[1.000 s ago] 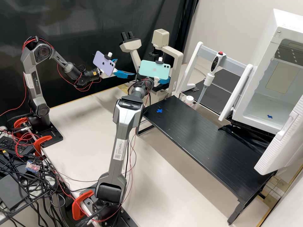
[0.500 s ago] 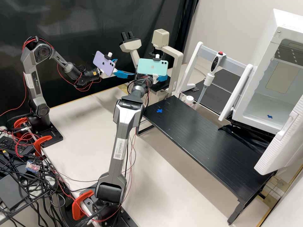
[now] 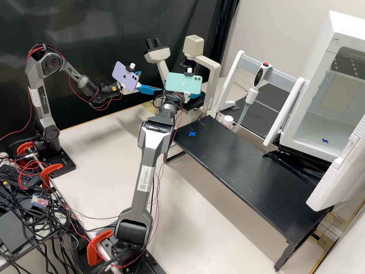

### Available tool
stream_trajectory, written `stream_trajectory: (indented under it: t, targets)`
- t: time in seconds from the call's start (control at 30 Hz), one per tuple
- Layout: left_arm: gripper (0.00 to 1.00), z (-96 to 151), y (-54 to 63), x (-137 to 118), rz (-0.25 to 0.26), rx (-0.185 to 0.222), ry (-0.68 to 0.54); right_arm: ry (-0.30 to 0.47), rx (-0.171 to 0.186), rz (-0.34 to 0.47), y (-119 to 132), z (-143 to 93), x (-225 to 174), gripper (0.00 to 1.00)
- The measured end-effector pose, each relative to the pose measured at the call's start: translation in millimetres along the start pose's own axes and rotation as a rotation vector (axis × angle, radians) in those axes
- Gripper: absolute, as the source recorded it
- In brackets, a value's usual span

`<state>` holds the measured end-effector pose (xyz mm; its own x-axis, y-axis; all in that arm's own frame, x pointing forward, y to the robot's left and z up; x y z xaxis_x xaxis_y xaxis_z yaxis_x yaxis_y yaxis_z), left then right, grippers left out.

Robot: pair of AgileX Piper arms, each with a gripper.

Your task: Move the petri dish to the microscope

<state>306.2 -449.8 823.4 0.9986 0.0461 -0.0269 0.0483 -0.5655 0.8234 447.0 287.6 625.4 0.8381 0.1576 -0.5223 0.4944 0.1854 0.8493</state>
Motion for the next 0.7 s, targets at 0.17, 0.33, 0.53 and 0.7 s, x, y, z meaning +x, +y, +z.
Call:
stream_trajectory:
  t: [0.17,0.33,0.53,0.7]
  targets:
    - [1.0,0.0,0.0,0.0,0.0,0.0,0.0,0.004,-0.021,-0.007,-1.3,1.3,1.1,1.0]
    - [1.0,0.0,0.0,0.0,0.0,0.0,0.0,0.008,-0.022,-0.016,-3.5,2.1,2.3,1.0]
    - [1.0,0.0,0.0,0.0,0.0,0.0,0.0,0.016,-0.017,-0.026,-4.1,4.5,3.8,1.0]
    - [1.0,0.0,0.0,0.0,0.0,0.0,0.0,0.021,-0.014,-0.055,-5.5,13.0,3.8,1.0]
